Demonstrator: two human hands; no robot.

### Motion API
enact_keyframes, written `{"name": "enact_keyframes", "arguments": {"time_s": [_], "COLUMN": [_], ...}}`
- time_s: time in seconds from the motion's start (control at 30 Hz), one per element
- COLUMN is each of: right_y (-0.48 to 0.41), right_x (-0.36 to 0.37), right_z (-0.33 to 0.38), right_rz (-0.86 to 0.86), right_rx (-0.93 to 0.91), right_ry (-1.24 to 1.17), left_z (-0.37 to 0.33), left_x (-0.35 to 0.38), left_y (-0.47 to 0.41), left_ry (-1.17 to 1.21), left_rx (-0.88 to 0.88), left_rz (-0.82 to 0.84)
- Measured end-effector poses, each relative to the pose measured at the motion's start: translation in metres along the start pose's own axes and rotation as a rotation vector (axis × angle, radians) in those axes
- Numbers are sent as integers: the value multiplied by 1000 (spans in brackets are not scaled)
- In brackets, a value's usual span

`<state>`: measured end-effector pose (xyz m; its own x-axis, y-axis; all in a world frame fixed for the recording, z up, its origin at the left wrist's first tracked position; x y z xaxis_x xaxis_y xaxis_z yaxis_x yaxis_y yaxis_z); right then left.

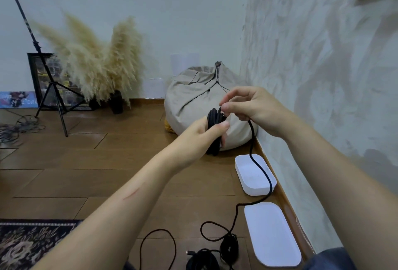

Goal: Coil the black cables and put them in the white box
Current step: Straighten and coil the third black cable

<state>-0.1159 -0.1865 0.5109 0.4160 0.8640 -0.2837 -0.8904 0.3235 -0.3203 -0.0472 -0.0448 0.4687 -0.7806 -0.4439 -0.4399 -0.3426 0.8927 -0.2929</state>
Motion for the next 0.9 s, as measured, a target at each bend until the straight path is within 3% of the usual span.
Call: {"name": "enact_keyframes", "arguments": {"time_s": [0.3, 0.57, 0.67, 0.77, 0.9], "right_y": [-4, -5, -4, 0, 0], "right_x": [15, 25, 44, 78, 108], "right_z": [-32, -56, -64, -64, -58], "right_rz": [-2, -33, -30, 46, 227], "right_rx": [54, 114, 138, 184, 211], "right_ry": [-298, -356, -235, -49, 137], "left_z": [-7, -8, -5, 9, 35], "left_x": [-2, -5, -11, -23, -49], "left_y": [1, -3, -10, -19, -21], "left_ry": [177, 297, 400, 473, 186], "left_rx": [16, 7, 12, -55, -130], "left_rz": [52, 14, -83, -307, -563]}}
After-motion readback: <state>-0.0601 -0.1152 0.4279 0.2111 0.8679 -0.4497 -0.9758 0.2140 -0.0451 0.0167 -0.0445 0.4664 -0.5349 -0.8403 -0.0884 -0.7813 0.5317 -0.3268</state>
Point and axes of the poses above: each hand's wrist, its own y-axis away from the middle knuckle, its own x-axis out of the palm, z = x × y, the point moved 5 cm from there along -y, towards the middle knuckle, and after that the axes turned 5 degrees about -y, right-handed, at the moved point
